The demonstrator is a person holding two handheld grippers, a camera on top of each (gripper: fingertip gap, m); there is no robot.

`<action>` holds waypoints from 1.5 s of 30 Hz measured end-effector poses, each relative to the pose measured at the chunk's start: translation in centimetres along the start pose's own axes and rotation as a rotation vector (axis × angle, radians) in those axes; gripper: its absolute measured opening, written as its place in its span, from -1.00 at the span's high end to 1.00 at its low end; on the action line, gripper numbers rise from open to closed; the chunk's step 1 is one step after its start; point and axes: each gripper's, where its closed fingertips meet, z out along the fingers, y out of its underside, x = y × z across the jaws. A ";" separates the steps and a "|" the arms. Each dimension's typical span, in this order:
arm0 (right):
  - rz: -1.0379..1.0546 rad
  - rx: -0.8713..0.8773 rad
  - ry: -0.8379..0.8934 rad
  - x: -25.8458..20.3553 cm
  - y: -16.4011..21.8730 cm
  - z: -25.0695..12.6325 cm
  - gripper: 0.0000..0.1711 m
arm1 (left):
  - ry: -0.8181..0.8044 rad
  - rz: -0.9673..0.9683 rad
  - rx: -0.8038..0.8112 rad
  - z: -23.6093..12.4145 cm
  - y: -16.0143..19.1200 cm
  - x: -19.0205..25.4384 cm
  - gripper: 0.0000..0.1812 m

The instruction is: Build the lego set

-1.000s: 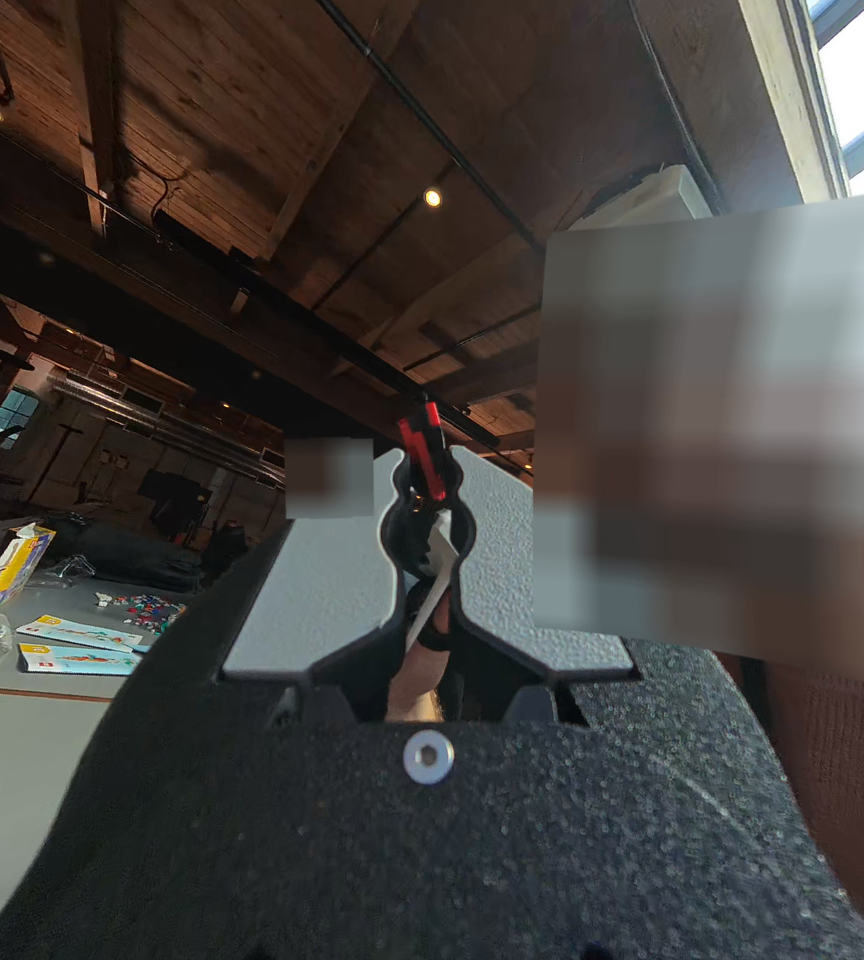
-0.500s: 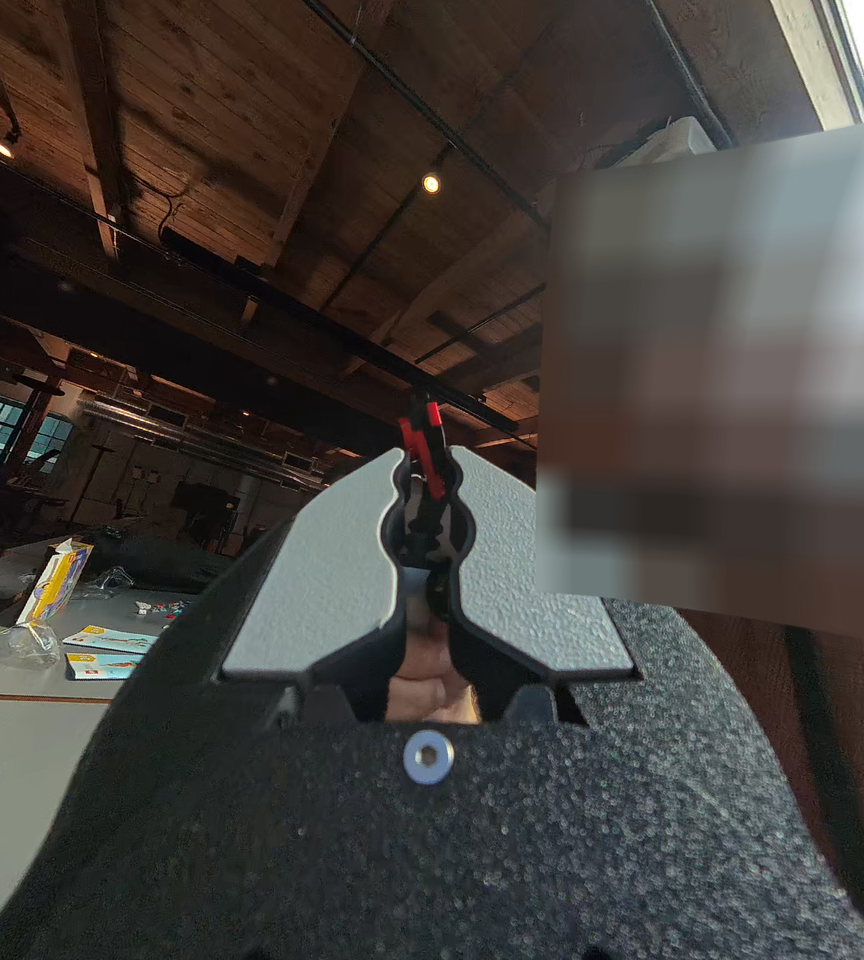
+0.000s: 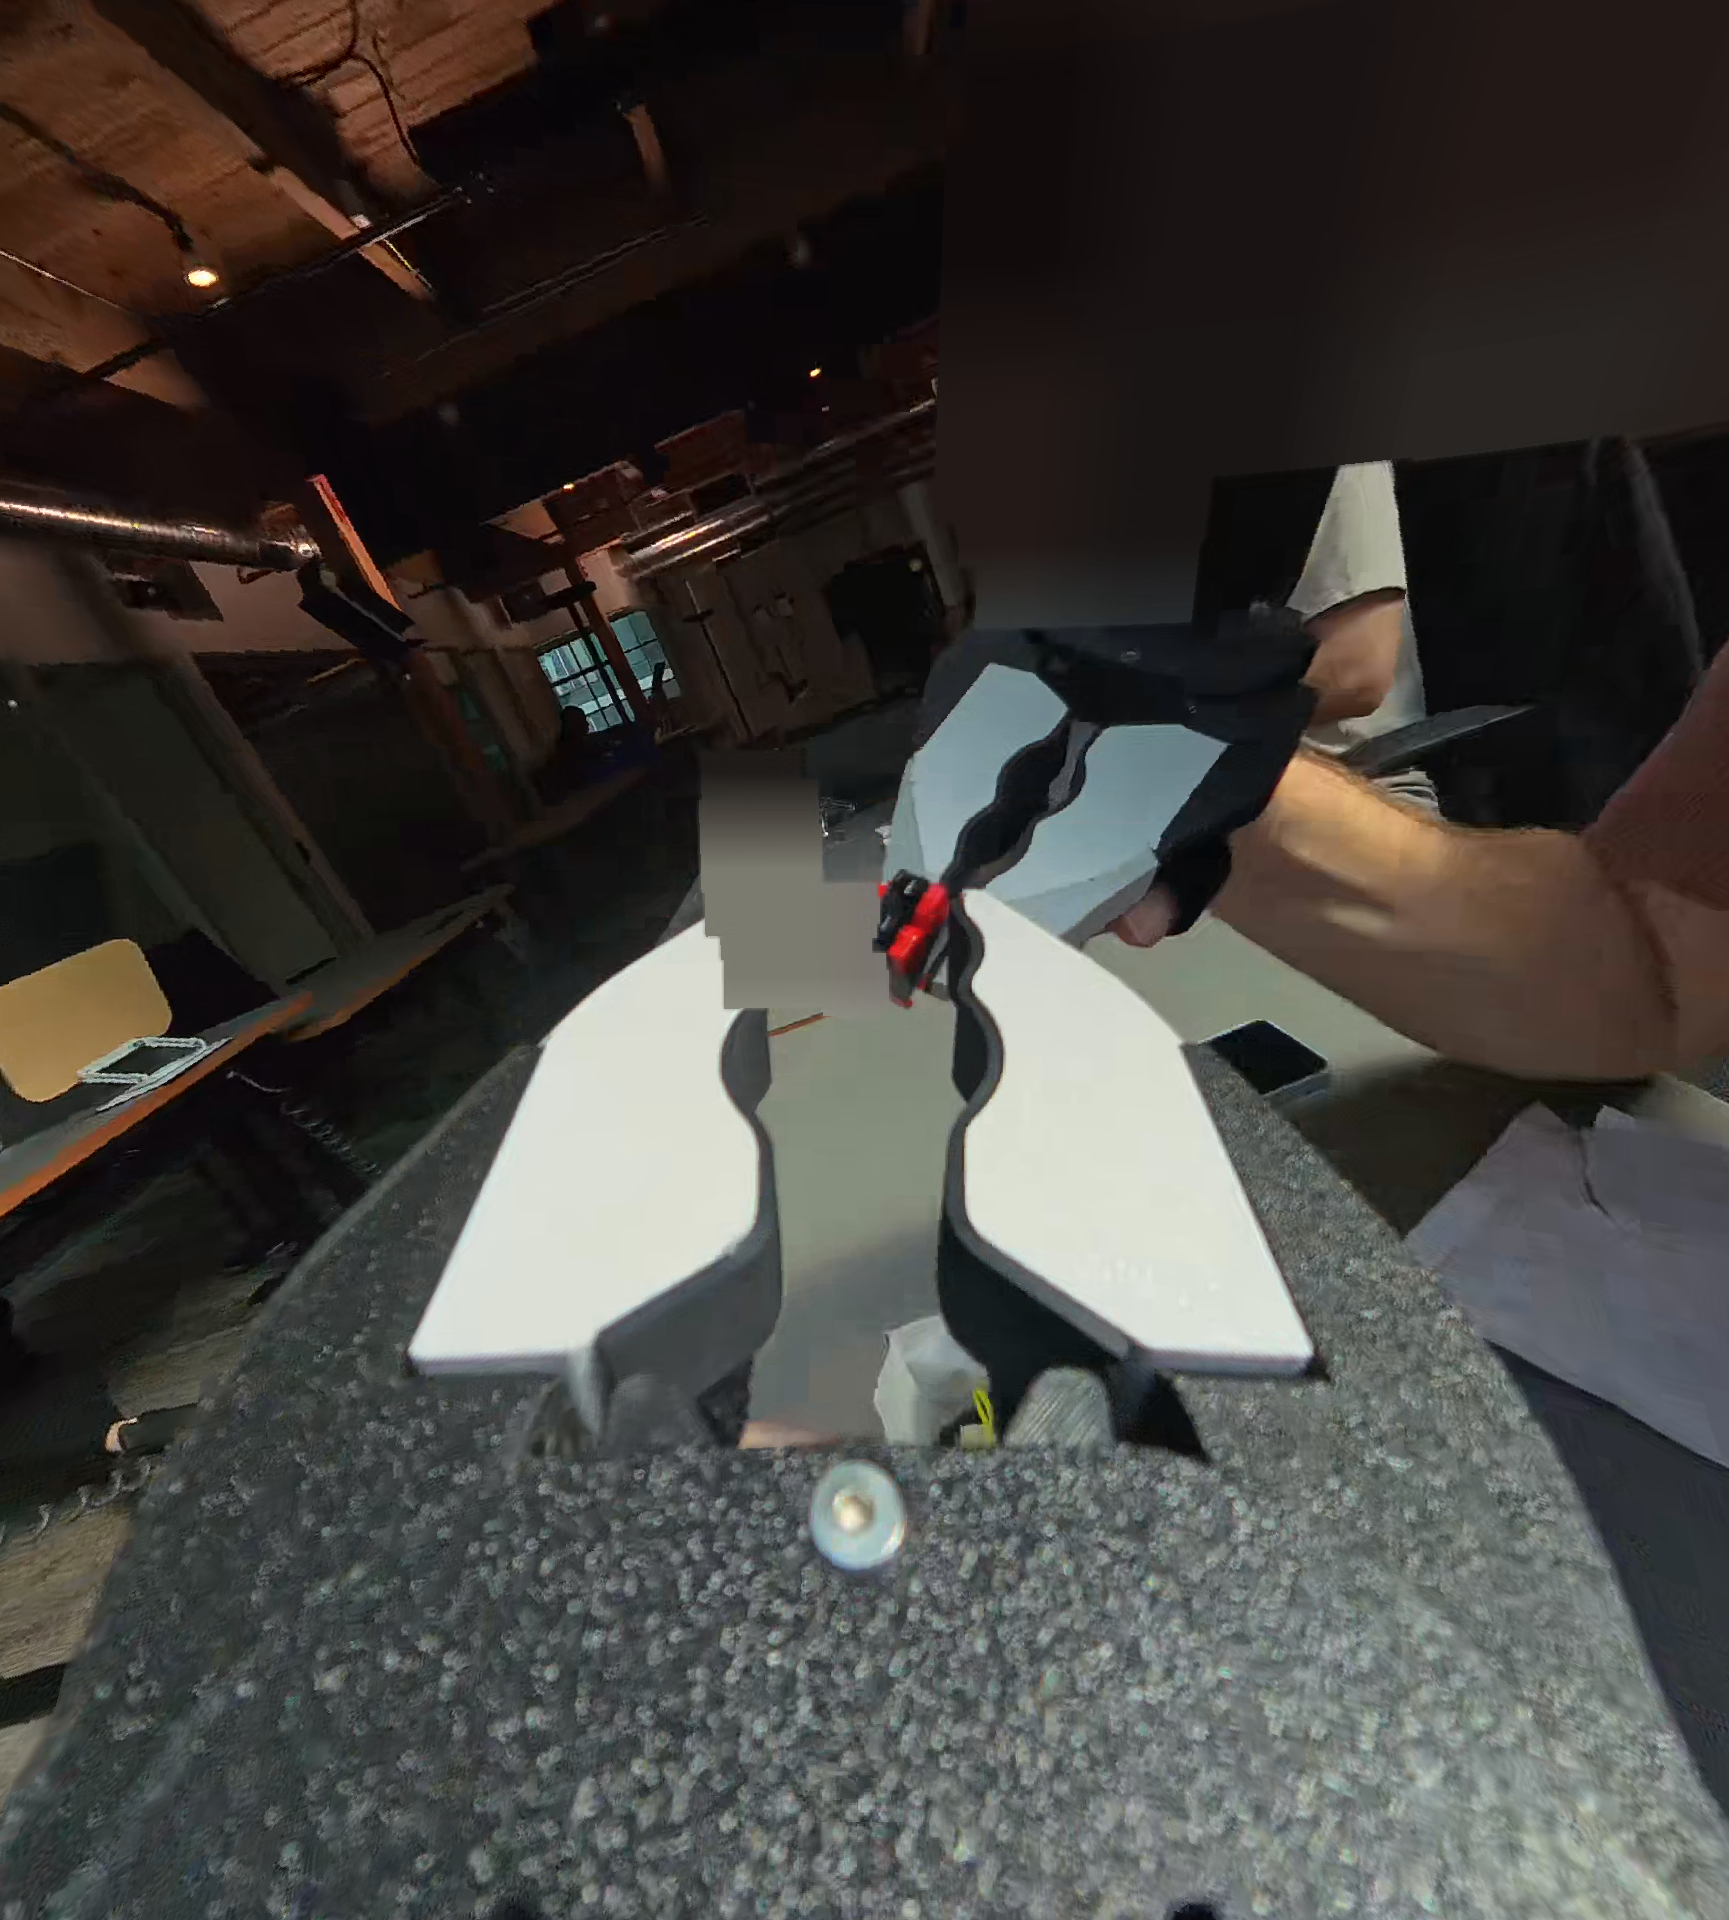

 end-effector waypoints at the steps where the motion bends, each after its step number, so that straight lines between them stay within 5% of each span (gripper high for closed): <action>1: -0.007 -0.019 -0.036 -0.4 0.3 -0.1 0.95 | 0.029 0.028 -0.033 0.1 0.3 0.6 0.65; 7: -0.076 -0.079 -0.126 -2.0 1.1 -0.7 0.95 | 0.132 0.122 -0.165 0.9 2.0 2.9 0.80; 20: -0.018 0.213 -0.297 -3.6 -1.8 -2.4 0.94 | 0.287 0.027 -0.012 0.3 -0.7 5.1 0.85; 26: 0.104 0.304 -0.432 -4.2 -2.5 -3.1 0.94 | 0.345 -0.023 0.042 0.2 -1.2 5.8 0.85; 34: 0.563 0.529 -0.795 -4.4 -4.0 -3.5 0.93 | 0.366 -0.046 0.161 -0.4 -2.3 5.9 0.85; 40: 0.739 0.519 -0.805 -3.2 -3.6 -2.5 0.93 | 0.299 -0.073 0.187 -0.6 -1.7 4.4 0.85; 45: 0.685 0.493 -0.719 -2.8 -3.4 -2.2 0.94 | 0.289 -0.111 0.198 -0.5 -1.5 4.0 0.85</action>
